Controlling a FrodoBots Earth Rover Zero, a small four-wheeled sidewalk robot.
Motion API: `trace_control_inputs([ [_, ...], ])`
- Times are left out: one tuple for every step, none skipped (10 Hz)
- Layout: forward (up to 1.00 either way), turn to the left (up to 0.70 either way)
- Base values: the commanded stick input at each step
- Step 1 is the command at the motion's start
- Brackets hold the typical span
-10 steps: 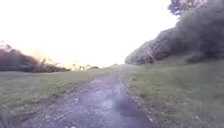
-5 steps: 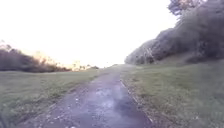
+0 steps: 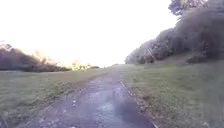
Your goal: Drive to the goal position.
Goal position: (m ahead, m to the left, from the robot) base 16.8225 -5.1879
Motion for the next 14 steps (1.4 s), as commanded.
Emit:
trace_control_inputs([
  [0.70,0.00],
  [0.70,0.00],
  [0.70,0.00],
  [0.70,0.00],
  [0.70,0.00],
  [0.70,0.00],
  [0.70,0.00],
  [0.70,0.00],
  [0.70,0.00],
  [0.70,0.00],
  [0.70,0.00],
  [0.70,0.23],
  [0.70,0.01],
  [0.70,0.00],
])
